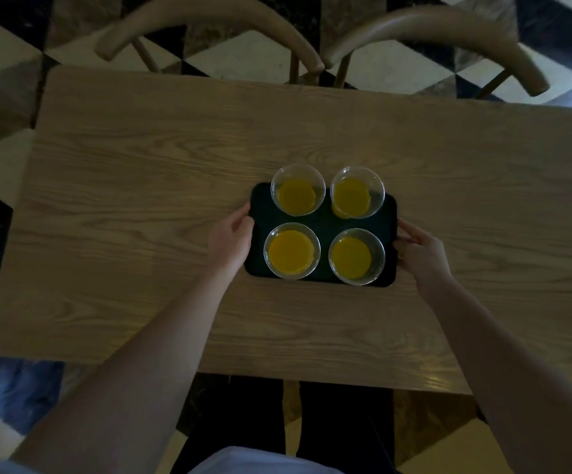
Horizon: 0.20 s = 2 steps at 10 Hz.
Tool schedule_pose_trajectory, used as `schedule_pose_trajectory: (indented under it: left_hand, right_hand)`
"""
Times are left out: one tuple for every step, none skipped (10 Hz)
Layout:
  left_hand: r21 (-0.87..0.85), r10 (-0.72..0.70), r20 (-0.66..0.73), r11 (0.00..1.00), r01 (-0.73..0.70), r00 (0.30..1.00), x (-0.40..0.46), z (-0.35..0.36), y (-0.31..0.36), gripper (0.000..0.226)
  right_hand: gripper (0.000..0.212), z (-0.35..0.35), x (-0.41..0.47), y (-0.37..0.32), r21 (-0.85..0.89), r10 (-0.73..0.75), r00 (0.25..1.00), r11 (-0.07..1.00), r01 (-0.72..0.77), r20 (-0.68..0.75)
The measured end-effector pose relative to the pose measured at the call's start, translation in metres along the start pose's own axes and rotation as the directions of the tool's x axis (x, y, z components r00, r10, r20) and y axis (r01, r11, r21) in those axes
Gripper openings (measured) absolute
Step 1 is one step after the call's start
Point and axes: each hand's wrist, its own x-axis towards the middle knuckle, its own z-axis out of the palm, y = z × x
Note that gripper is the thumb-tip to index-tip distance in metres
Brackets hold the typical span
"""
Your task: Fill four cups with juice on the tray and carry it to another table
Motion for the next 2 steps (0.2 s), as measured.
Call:
schedule_pose_trajectory:
  left_hand:
    - [0.19, -0.029, -0.028, 0.981, 0.034, 0.999, -0.001, -0.006, 0.025, 0.035]
    - [0.281, -0.026, 0.023, 0.96, 0.019, 0.999, -0.017, -0.021, 0.059, 0.032]
  right_hand:
    - [0.047, -0.005, 0.003, -0.008, -0.075, 0.01, 0.999, 0.997, -0.014, -0.041]
    - [0.051, -0.01, -0.01, -0.031, -0.199, -0.003, 0.995, 0.98, -0.018, -0.102]
